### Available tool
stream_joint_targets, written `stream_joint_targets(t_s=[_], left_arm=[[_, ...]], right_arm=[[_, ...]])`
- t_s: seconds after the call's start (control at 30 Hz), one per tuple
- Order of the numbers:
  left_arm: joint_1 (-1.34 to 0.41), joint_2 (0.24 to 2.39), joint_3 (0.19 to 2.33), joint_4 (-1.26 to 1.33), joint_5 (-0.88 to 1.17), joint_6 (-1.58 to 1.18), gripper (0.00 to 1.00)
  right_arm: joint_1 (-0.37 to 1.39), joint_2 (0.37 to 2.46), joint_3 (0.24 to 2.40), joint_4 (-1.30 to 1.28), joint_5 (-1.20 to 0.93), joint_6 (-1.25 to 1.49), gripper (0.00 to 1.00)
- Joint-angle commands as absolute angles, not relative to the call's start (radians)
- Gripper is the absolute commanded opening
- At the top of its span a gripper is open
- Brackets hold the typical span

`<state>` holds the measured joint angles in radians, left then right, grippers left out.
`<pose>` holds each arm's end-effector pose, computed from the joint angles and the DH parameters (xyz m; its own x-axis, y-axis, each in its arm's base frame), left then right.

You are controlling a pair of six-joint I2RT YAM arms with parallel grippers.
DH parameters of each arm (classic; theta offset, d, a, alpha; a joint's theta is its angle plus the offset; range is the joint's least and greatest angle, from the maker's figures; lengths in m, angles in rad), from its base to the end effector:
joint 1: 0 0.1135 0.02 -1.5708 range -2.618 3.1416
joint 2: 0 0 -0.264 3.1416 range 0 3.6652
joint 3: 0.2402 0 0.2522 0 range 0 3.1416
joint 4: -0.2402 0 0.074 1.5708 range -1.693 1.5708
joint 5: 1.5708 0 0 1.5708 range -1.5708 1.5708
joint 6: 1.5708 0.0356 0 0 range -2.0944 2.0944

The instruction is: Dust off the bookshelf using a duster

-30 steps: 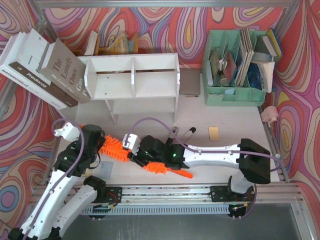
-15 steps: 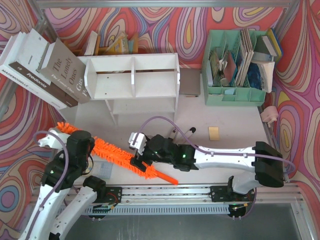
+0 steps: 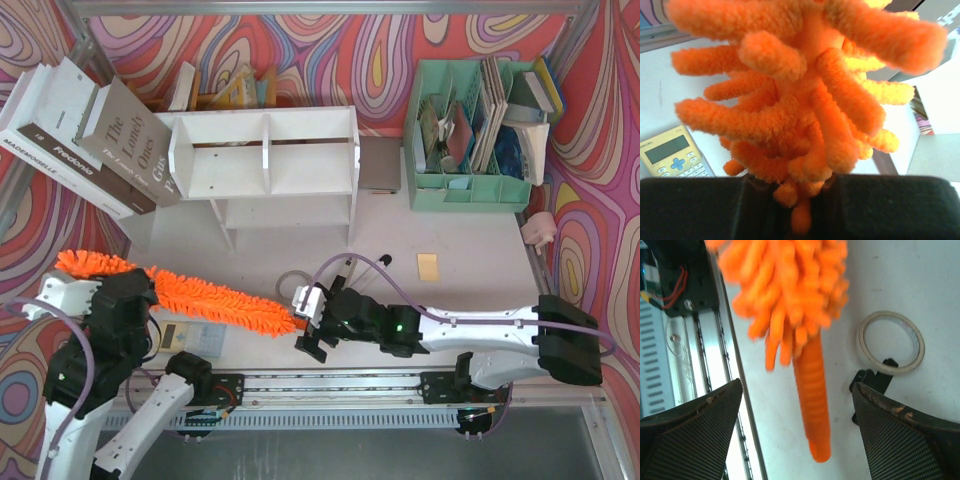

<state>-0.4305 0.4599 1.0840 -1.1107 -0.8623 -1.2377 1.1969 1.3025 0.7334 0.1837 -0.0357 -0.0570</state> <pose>0.0413 0.0108 0.3771 0.1809 -0.7597 -0.6246 -0.5122 0.4694 -0.7192 0.1048 0.2706 0.2454 -0.0834 -0.3684 -0.9259 -0.9487 0.3138 -0.0394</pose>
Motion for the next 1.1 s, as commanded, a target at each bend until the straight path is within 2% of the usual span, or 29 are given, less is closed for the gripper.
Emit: stream_joint_targets(t_s=[0.0,0.3,0.63,0.9,1.07], left_arm=[[-0.432,0.474,1.161,-1.117,-0.916,-1.239,0.00],[-0.433,0.481,1.250,-1.137,-0.896,-1.216,0.00],[-0.432,0.468,1.273,-1.106,-0.823,-1.238,0.00],[-0.432,0.454,1.306,-1.105,-0.813,-1.259,0.00],[-0.432,0.452,1.316,-1.100,-0.807,-1.267,0.00]], right_arm=[[1.195,1.246,0.634,0.335,-0.029,-0.106,0.82],[1.192,1.287,0.649,0.328,0.012,-0.126,0.85],[1.182,1.356,0.719,0.321,-0.020,-0.143,0.83],[1.167,1.366,0.705,0.330,-0.034,-0.134,0.74],[1.166,1.361,0.698,0.324,-0.038,-0.130,0.64]])
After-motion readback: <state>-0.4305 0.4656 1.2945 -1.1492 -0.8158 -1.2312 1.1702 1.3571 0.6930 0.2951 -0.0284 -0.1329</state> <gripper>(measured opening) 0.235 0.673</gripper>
